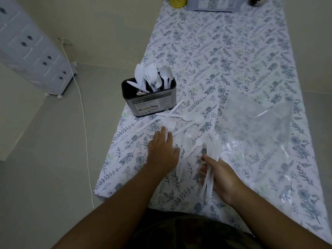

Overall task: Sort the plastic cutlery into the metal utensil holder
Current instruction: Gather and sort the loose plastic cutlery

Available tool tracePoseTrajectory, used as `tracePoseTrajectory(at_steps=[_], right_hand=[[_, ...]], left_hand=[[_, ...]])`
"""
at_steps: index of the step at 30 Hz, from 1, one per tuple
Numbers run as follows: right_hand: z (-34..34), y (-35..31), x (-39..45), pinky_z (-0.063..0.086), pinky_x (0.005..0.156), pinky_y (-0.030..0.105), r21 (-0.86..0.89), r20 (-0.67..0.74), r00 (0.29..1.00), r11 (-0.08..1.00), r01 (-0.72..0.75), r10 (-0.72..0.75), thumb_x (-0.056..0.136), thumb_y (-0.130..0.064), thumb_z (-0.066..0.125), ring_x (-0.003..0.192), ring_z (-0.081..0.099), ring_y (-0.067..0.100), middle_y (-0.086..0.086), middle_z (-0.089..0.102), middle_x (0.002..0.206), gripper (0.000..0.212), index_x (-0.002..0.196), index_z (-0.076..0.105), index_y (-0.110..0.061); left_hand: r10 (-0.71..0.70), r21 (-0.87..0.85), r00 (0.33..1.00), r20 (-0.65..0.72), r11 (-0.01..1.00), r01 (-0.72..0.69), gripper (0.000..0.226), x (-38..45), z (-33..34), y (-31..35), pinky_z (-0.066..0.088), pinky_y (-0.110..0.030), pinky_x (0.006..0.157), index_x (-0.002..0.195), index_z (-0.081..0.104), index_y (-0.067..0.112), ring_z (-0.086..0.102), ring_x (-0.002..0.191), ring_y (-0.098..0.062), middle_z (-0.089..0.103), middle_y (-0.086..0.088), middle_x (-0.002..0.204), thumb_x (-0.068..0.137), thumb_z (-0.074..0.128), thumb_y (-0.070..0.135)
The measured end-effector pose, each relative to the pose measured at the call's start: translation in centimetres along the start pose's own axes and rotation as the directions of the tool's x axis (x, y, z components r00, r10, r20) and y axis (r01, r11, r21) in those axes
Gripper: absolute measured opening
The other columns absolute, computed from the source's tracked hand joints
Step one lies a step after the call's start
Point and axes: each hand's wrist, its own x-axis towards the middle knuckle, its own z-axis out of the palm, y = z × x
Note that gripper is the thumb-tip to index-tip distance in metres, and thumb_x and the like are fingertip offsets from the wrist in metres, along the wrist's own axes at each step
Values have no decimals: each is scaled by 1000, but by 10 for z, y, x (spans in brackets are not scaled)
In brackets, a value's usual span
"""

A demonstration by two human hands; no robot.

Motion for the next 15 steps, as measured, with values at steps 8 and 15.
tracePoseTrajectory(at_steps=[8,15], right_hand=[[-3,3,4,47,61,35,-26,-5,1000,1000,2,-2,99,-23,62,65,54,20,4,56,68,15,107,64,-10],[1,5,7,47,58,30,-55,-19,1000,998,14,-15,98,-16,60,64,56,18,4,60,73,21,115,69,-8]], left_hand=[[168,13,986,-20,986,-168,54,-31,12,-9,19,-46,114,150,38,25,19,146,-20,29,4,161,97,41,40],[-126,-317,974,-190,946,61,34,-15,4,4,41,-41,93,123,65,20,53,106,-22,68,3,110,92,59,34]])
